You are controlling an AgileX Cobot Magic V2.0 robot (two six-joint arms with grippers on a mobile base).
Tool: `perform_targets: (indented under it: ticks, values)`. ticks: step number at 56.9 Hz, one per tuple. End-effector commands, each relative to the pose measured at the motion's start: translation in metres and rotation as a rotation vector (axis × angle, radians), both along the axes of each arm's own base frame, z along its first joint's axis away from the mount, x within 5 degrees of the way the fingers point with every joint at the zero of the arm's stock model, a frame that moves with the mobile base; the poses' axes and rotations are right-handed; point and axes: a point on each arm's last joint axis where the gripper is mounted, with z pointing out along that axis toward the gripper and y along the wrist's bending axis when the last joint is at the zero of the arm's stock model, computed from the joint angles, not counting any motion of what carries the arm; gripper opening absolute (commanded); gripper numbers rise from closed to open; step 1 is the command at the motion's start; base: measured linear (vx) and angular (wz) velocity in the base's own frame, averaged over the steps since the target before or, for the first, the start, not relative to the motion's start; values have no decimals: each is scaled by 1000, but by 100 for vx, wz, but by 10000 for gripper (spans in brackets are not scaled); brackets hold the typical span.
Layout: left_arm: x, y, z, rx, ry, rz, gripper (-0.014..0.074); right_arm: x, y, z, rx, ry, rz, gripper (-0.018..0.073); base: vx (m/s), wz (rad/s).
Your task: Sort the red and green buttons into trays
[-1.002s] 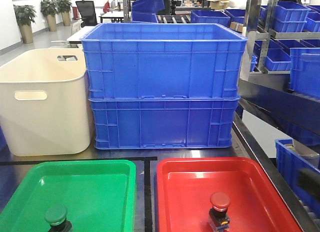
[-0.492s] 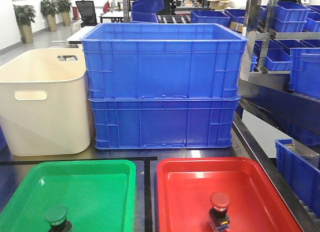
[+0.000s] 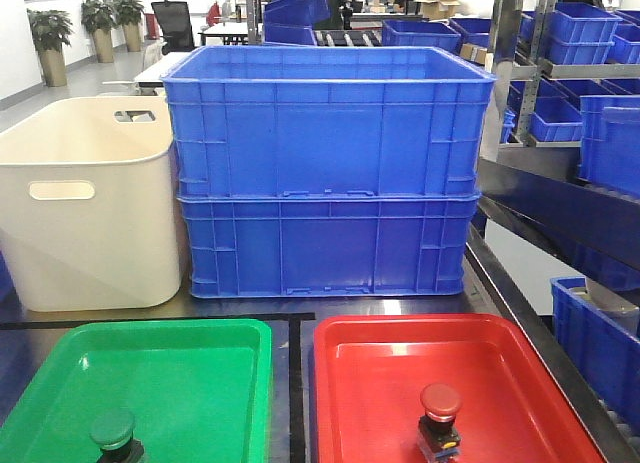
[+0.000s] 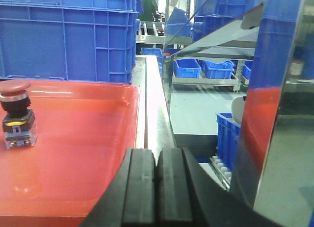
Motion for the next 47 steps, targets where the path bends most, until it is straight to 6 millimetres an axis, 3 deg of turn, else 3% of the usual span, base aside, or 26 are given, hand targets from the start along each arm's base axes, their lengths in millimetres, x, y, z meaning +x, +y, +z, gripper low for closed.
perform_targets:
  ticks: [1,47]
  values:
    - [-2,0,15,-9,-116,-6,-6,-1,0,5,-15,-91,4,-12,0,0]
    - [-2,0,15,-9,-116,-6,-6,-1,0,5,-15,-89,4,-10,0,0]
